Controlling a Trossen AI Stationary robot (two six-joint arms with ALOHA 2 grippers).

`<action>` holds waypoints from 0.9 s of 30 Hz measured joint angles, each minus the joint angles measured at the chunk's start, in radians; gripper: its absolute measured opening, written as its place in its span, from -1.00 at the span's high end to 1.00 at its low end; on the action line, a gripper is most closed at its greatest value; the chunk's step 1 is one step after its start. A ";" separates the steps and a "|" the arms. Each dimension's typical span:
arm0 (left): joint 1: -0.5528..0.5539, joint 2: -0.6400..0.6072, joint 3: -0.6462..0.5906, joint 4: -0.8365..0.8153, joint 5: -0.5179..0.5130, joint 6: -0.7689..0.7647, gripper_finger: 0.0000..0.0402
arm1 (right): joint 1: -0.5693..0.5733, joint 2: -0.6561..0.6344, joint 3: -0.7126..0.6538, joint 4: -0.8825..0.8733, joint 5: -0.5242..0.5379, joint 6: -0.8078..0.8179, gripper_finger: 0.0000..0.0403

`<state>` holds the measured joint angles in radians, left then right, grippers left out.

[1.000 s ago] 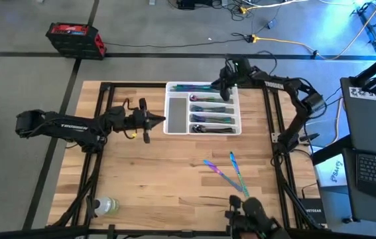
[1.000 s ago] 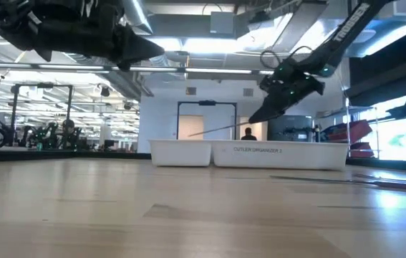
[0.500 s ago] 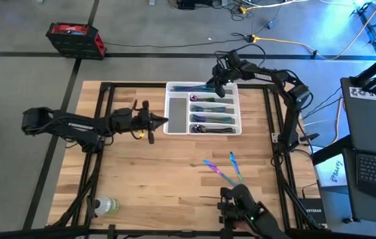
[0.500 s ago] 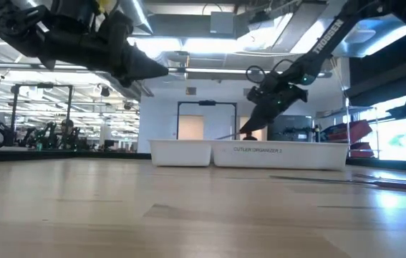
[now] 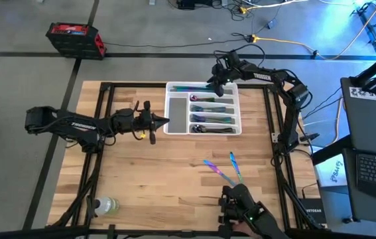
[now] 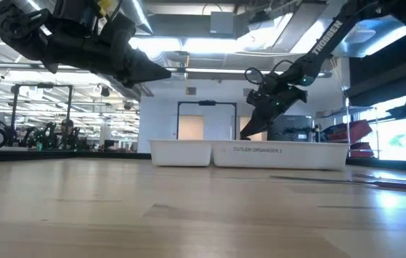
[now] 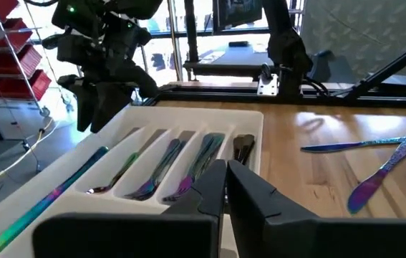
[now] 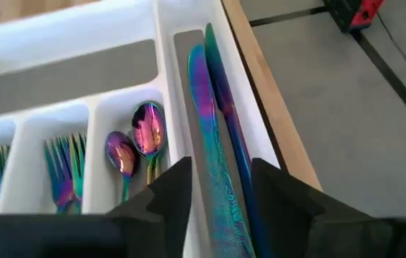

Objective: Sort silverware
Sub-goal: Put the blue table knife into the tray organizer

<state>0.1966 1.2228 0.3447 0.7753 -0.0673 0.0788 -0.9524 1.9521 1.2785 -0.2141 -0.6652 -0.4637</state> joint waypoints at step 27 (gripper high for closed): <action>0.075 0.252 0.010 0.030 0.473 0.194 1.00 | 1.166 -0.516 -0.414 -0.213 0.936 1.117 0.18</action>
<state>0.2715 1.4746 0.3551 0.8049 0.4055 0.2727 0.2140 1.4365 0.8643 -0.4274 0.2710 0.6536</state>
